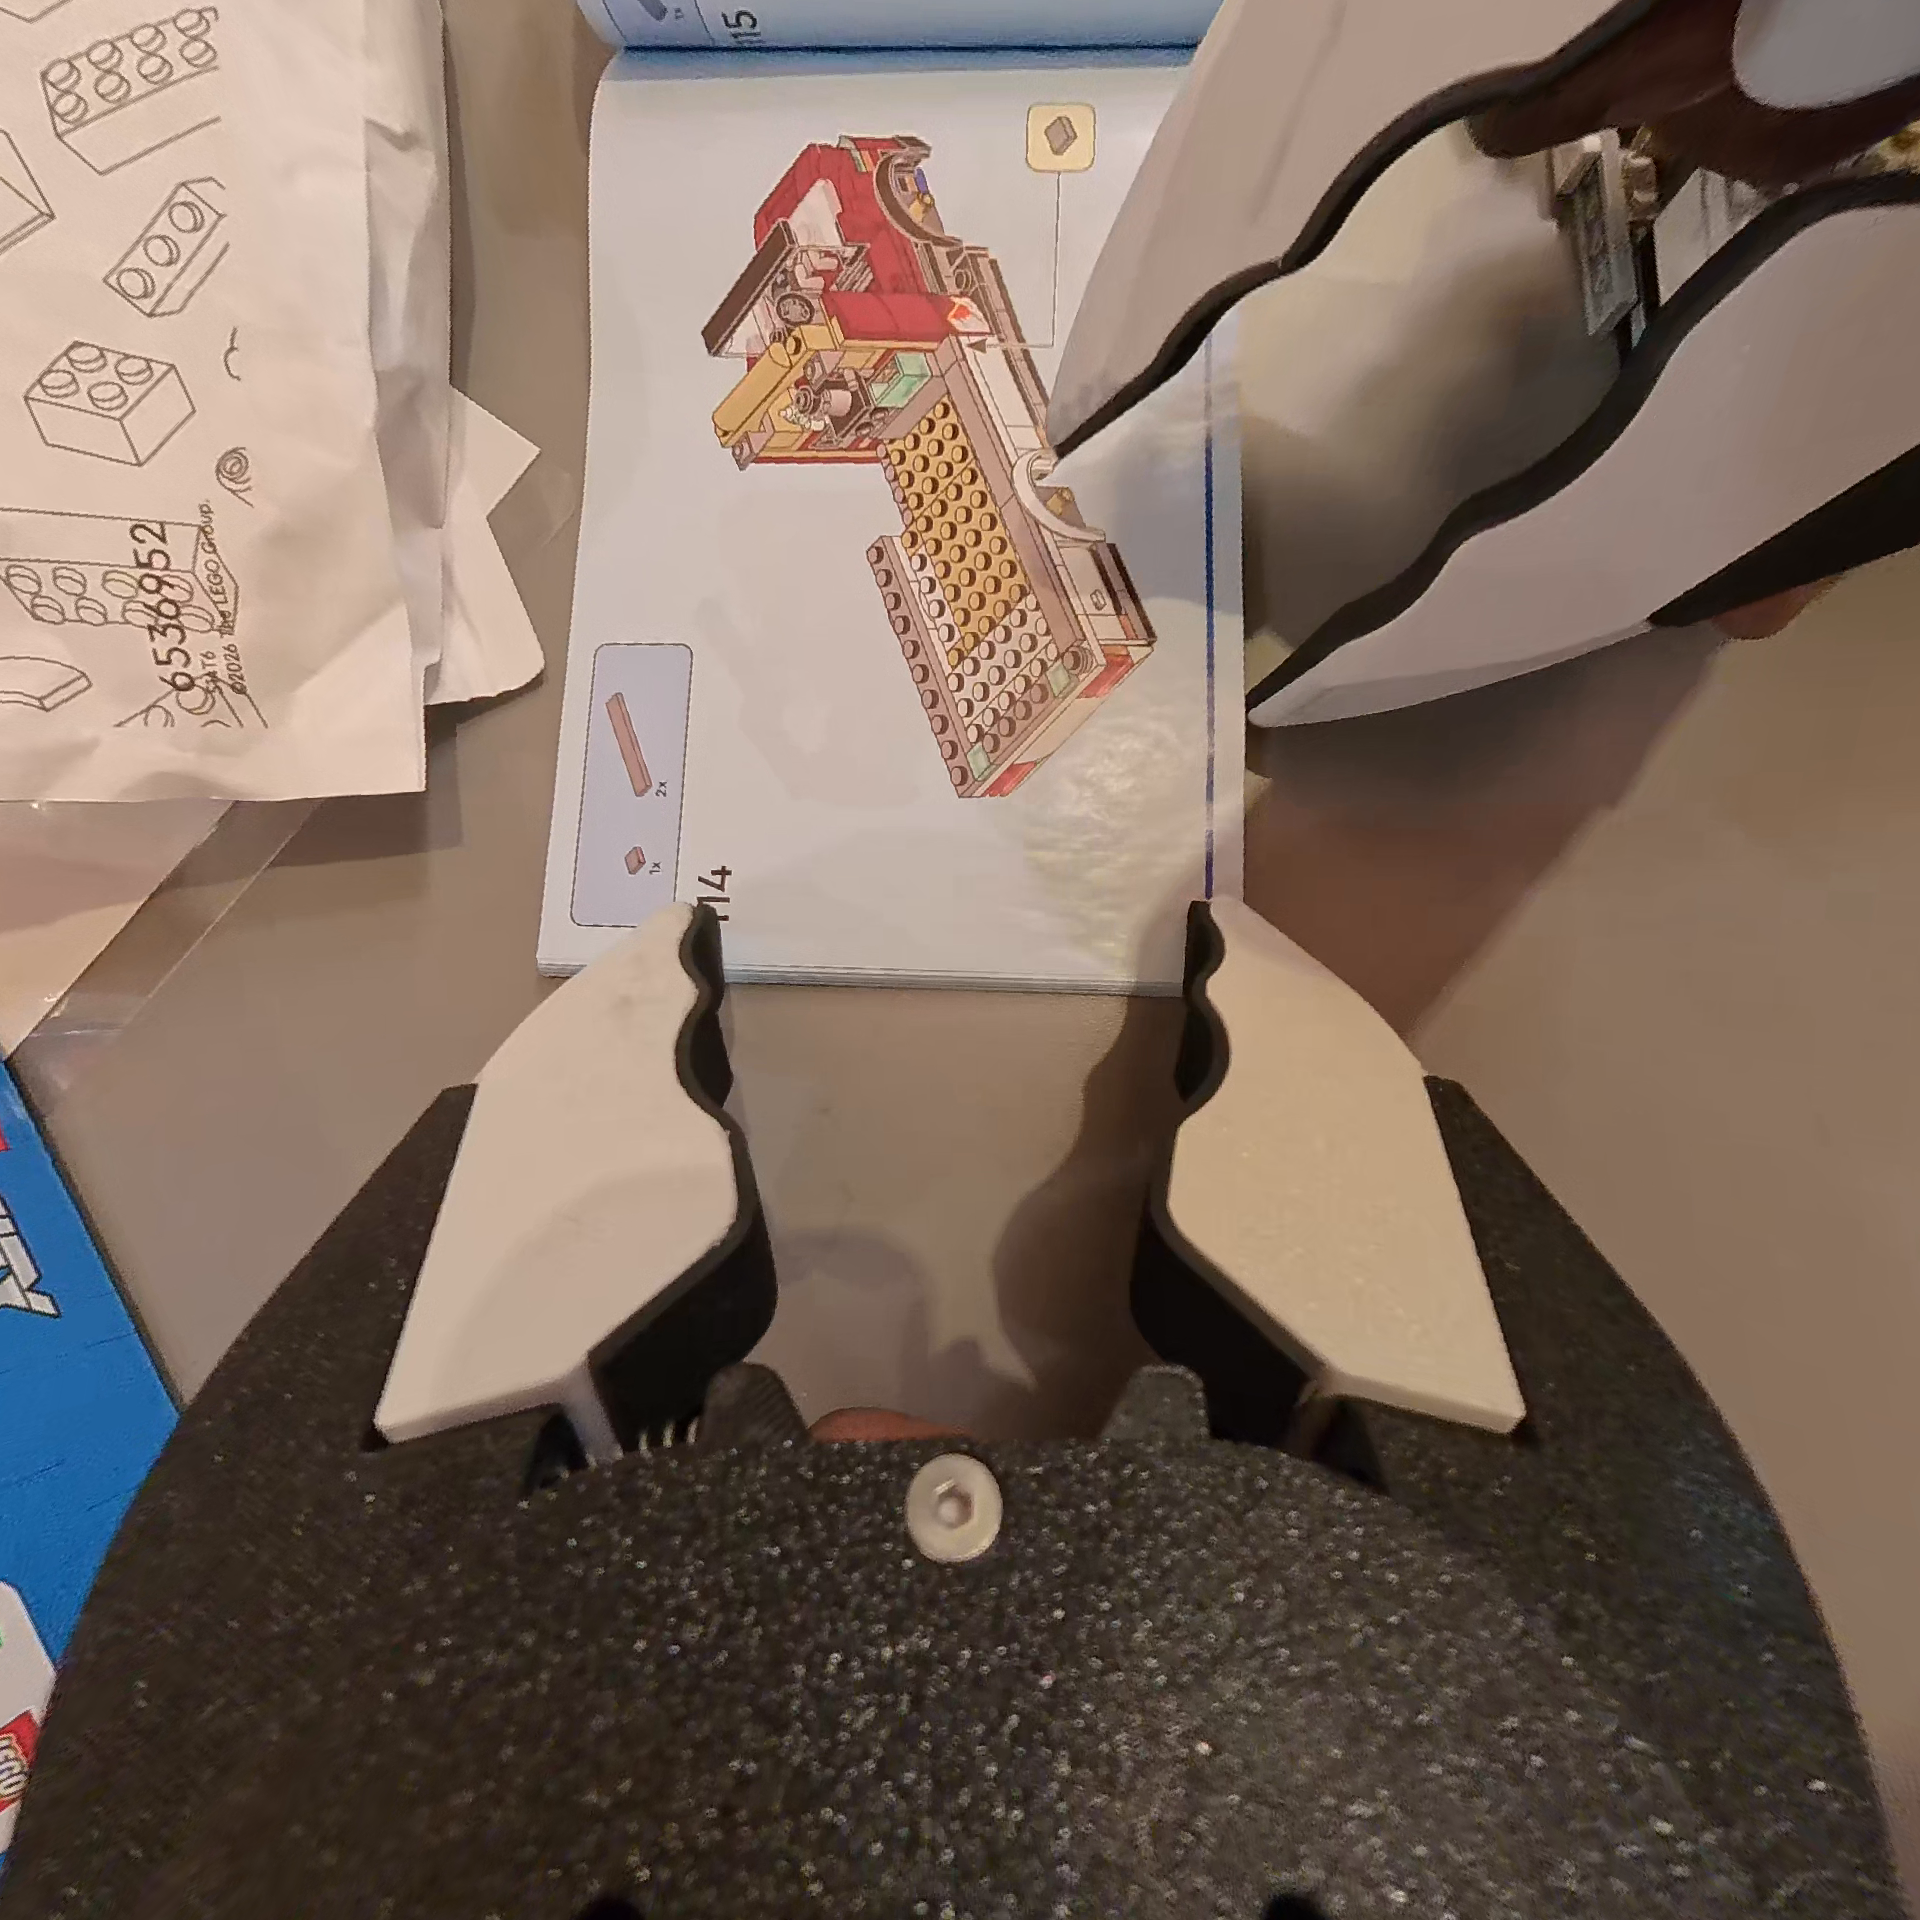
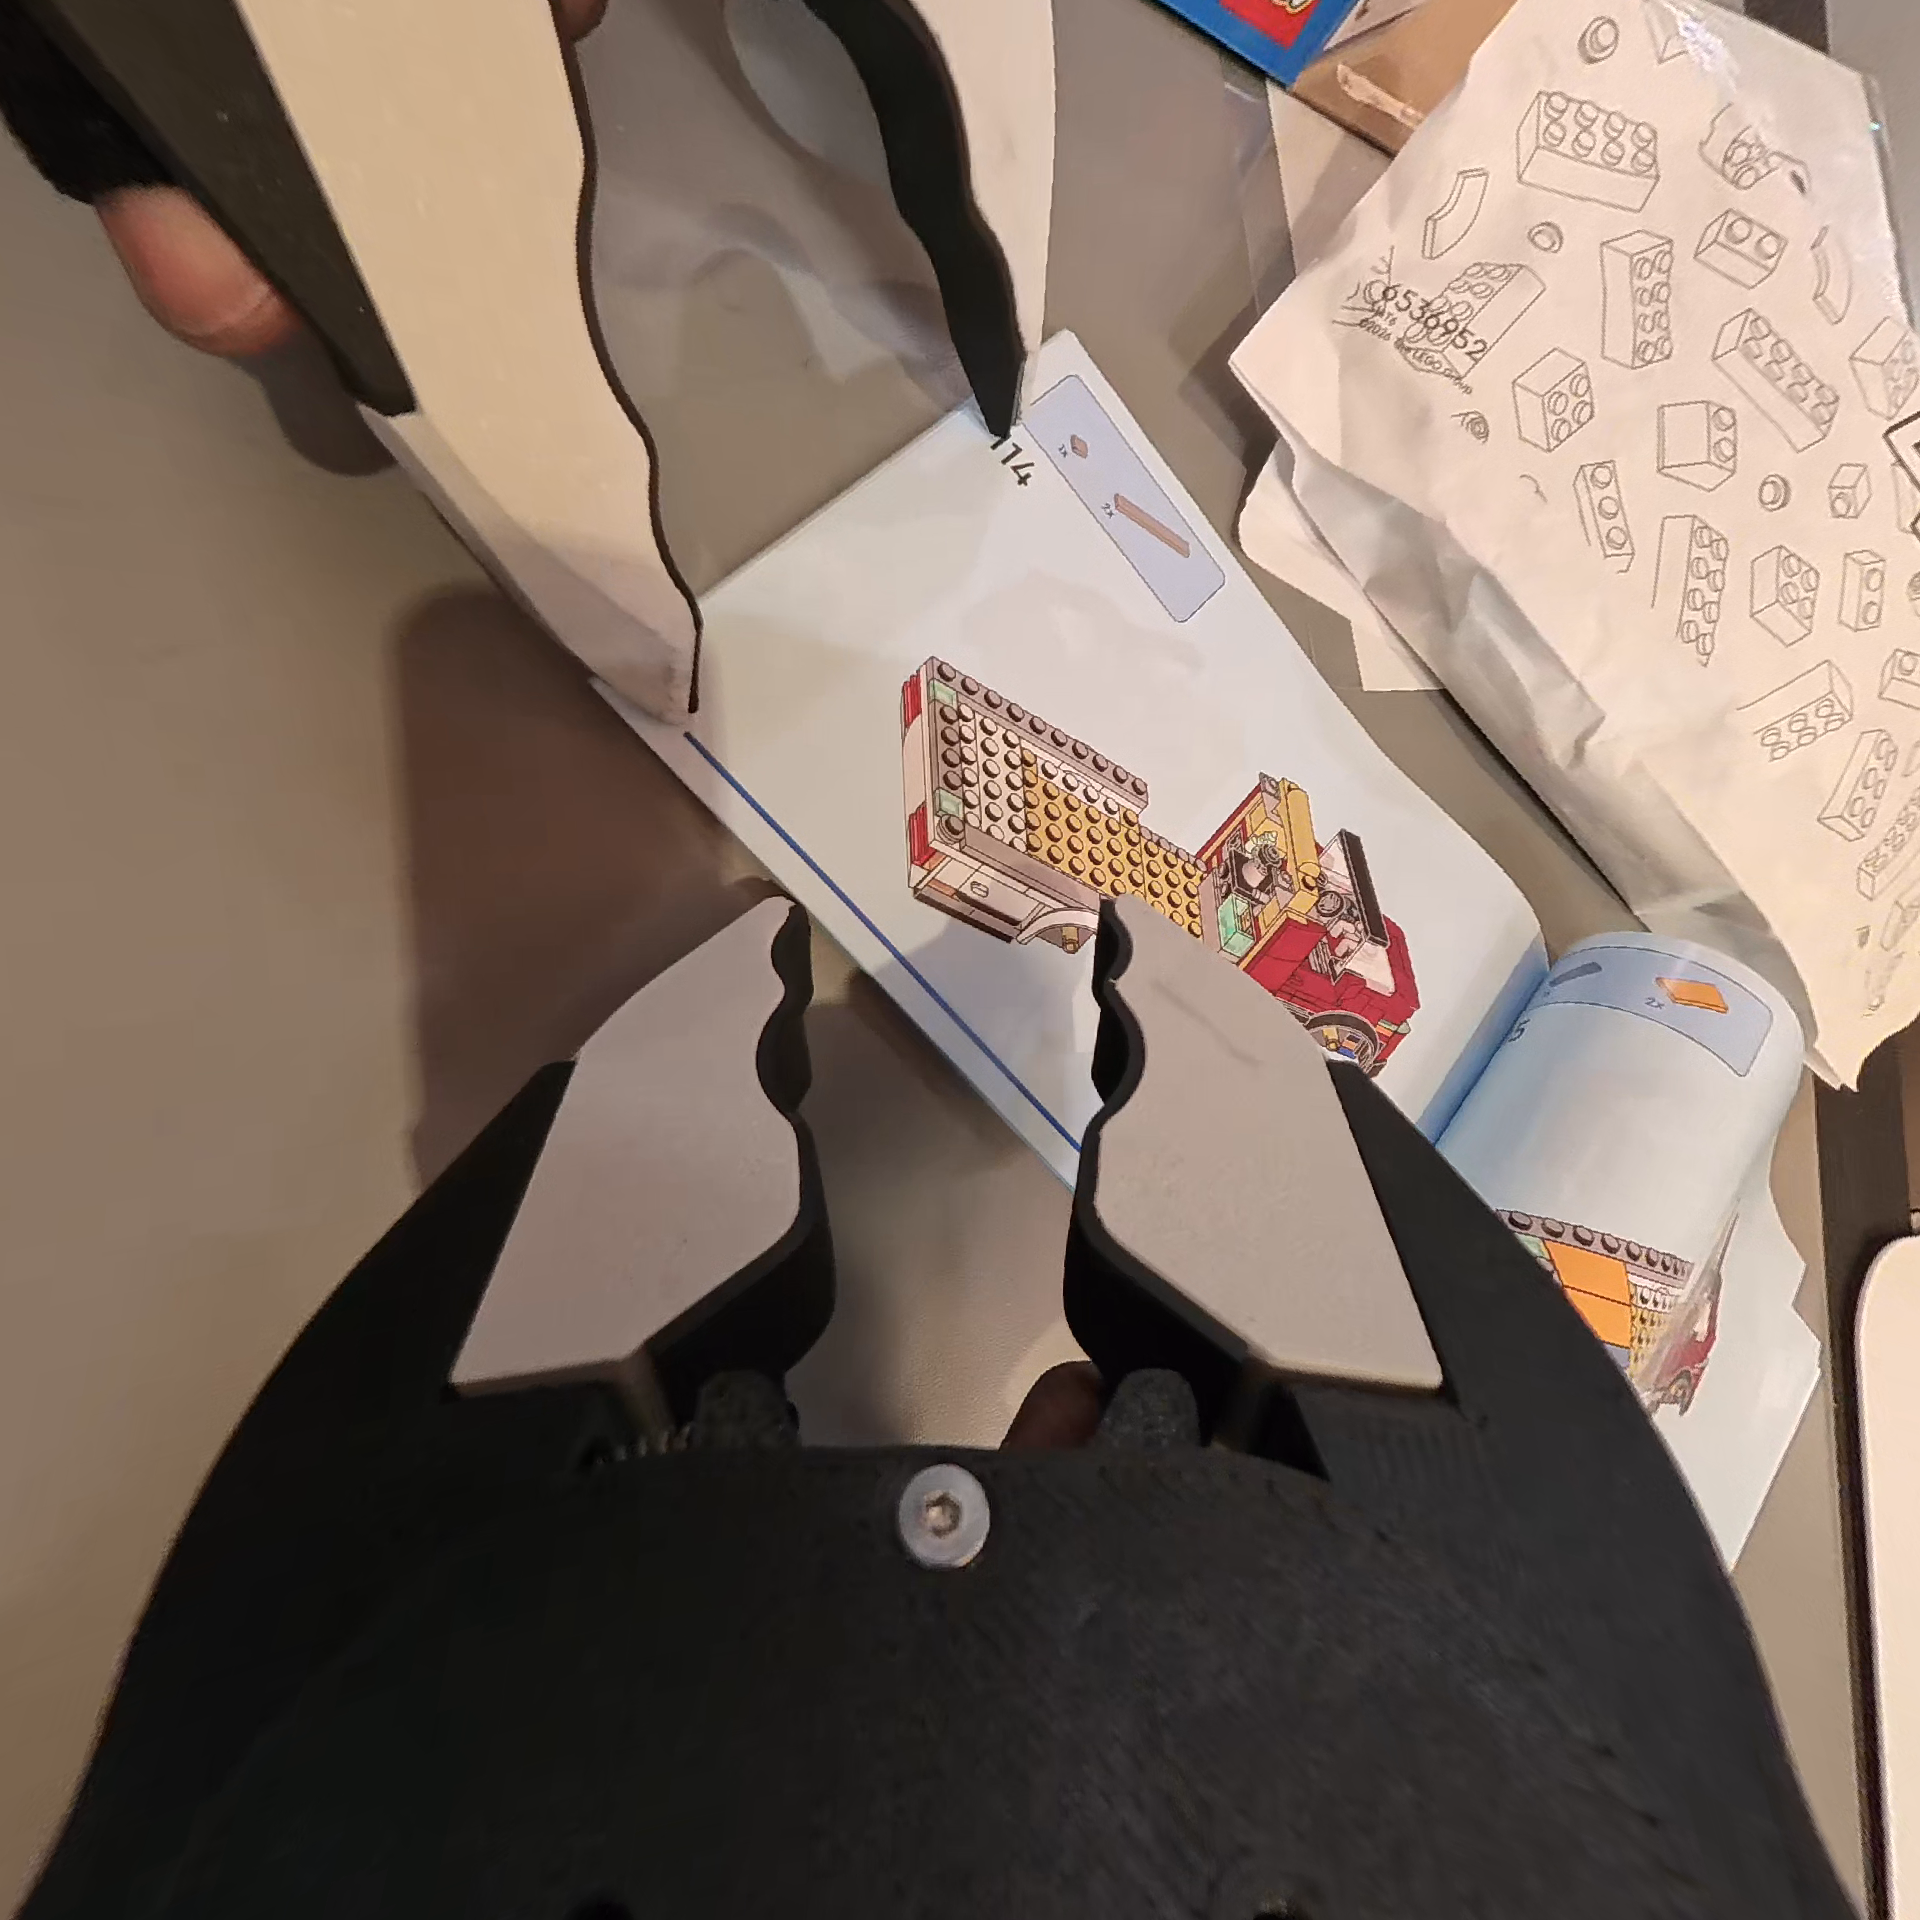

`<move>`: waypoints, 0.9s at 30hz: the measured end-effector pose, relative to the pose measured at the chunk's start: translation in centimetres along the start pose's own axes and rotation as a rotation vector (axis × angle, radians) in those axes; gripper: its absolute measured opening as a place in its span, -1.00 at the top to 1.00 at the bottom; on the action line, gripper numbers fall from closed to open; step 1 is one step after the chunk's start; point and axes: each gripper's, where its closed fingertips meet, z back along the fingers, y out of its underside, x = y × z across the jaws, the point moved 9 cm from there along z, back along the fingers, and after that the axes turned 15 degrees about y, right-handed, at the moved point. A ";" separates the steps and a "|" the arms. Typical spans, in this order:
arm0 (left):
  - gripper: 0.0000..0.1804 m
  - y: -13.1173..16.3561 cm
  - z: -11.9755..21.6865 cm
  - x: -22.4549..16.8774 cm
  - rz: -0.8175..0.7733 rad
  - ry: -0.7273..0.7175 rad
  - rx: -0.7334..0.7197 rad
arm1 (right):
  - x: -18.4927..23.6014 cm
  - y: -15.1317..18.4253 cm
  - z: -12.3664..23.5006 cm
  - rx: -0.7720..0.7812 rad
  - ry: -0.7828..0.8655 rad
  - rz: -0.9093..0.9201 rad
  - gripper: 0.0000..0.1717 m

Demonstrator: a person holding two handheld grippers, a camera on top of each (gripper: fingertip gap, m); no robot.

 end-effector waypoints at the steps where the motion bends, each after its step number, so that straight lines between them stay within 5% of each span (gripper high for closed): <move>1: 0.05 0.0 0.0 0.0 -0.002 -0.001 -0.001 | -0.1 0.0 0.0 0.000 -0.002 -0.005 0.39; 16: 0.07 -0.4 2.3 1.1 0.070 -0.056 -0.162 | -1.1 0.3 0.3 -0.012 -0.016 -0.090 0.40; 27: 0.07 -0.1 2.6 0.7 0.049 -0.008 -0.151 | -1.5 0.6 0.3 -0.002 -0.001 -0.113 0.42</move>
